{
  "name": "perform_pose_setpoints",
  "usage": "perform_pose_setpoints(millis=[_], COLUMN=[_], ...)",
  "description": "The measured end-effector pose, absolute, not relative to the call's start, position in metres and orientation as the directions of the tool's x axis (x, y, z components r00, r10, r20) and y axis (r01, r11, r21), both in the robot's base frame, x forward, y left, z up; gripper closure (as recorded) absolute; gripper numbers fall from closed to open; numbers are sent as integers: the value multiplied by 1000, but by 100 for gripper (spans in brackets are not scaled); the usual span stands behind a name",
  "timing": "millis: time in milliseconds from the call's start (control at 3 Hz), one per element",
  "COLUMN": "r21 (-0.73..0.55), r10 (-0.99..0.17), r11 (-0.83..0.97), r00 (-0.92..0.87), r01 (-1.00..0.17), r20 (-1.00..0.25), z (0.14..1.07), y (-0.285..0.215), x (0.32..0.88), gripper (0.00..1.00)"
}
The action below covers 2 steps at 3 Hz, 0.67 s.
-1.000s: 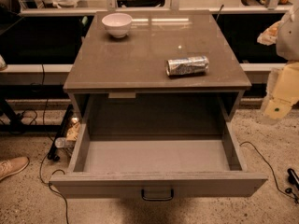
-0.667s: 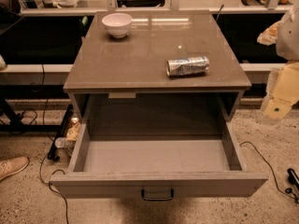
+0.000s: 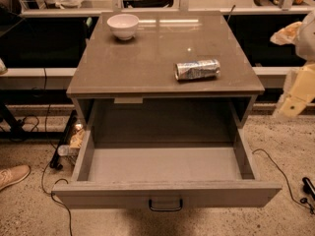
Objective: Place redbull can into top drawer
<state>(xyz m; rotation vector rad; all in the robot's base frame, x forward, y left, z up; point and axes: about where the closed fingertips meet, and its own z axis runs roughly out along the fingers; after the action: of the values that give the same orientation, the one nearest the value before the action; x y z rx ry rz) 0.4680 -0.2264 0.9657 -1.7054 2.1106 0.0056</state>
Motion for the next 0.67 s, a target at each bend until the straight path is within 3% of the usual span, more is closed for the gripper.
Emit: perform_pose_setpoints(millis=[667], r21=[-208], r10=[-872], r11=[86], r00=[28], r01=[-974], r20=[-489], z=[927], y=[-215], x=[578], gripper=[0])
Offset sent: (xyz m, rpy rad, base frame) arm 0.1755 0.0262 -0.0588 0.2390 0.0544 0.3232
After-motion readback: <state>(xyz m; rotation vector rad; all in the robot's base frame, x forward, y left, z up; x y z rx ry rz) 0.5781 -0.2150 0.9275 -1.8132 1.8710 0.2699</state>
